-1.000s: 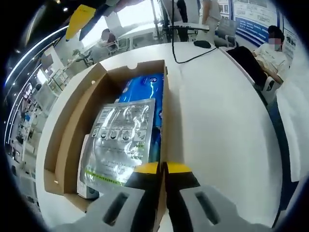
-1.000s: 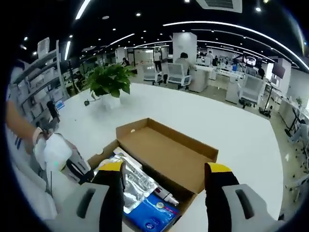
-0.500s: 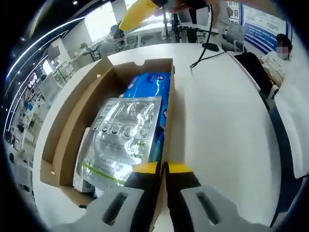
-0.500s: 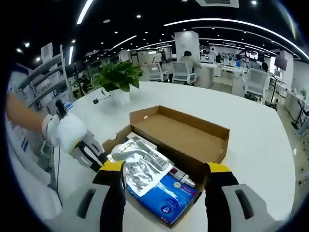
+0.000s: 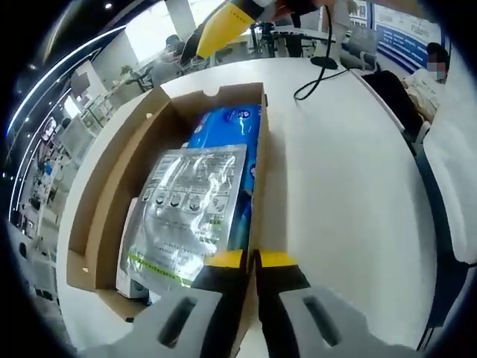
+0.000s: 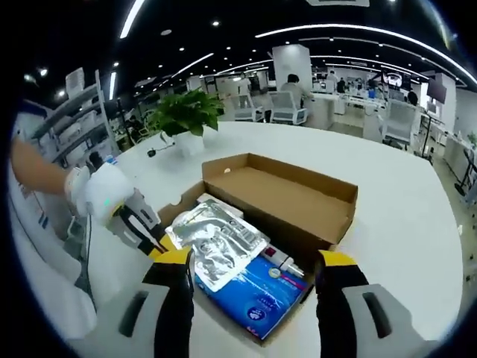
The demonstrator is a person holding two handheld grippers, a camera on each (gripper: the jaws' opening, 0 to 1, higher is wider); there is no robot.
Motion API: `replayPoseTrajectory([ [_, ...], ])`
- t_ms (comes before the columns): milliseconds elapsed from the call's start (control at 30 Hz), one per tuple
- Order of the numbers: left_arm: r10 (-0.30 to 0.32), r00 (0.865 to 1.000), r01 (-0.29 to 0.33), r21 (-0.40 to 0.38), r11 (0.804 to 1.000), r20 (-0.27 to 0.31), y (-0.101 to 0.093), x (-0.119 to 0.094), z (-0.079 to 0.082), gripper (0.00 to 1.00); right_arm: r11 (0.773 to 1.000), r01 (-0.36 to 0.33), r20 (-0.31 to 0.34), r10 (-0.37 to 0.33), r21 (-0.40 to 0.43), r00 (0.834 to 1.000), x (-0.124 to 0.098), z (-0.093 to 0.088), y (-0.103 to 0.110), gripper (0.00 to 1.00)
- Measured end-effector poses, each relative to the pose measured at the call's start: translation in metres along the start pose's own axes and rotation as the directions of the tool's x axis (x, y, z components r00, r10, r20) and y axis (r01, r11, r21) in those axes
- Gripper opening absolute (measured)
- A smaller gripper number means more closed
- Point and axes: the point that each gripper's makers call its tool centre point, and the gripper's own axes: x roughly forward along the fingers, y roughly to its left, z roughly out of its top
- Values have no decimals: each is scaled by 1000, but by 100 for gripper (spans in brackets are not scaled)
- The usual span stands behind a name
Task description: Operate the shoe box by opening the lid, removing the specified soft item, and placing it in the target area until the item is outside and the box remains undamaged.
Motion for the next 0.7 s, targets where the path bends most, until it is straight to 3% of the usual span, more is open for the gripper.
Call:
replayPoseTrajectory([
  [700,-2,1000,2,15,1000,4,-1,0,1,4,998,-48,-75,51,49,996,42,-12,5,66],
])
